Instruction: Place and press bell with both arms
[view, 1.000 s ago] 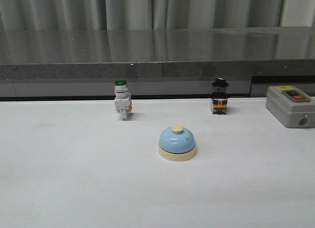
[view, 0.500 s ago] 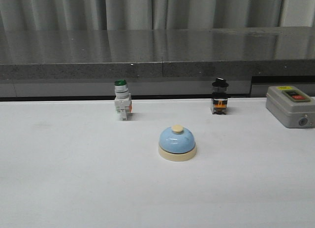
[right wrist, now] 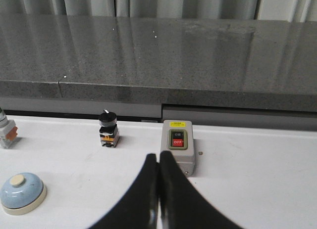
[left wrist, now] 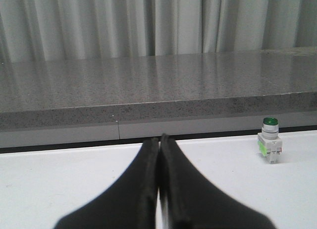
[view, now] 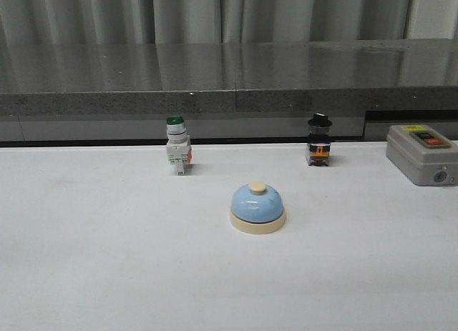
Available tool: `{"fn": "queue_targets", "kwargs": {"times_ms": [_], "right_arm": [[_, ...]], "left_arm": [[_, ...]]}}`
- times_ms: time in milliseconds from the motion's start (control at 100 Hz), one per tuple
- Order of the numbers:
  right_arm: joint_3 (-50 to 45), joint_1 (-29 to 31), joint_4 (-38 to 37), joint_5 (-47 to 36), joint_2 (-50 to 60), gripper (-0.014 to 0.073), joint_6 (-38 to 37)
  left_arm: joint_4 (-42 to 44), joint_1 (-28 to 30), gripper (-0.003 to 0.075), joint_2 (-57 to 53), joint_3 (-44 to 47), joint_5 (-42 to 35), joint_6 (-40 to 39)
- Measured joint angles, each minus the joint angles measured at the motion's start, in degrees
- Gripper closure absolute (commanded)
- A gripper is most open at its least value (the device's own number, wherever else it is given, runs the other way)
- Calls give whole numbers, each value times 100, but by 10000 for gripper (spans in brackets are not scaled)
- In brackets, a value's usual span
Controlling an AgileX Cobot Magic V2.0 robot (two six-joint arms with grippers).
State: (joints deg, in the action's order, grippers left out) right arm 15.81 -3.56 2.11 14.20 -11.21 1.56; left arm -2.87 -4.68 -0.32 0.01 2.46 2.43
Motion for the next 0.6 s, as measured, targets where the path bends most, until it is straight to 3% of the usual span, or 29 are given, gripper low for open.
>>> {"fn": "queue_targets", "kwargs": {"times_ms": [230,600], "right_arm": [[-864,0,-2,-257,1087,654,0],[-1658,0,-12,-671,1184,654,0]], "left_arm": [[0,0,741,0,0,0,0],[0,0,741,0,0,-8,0]]}}
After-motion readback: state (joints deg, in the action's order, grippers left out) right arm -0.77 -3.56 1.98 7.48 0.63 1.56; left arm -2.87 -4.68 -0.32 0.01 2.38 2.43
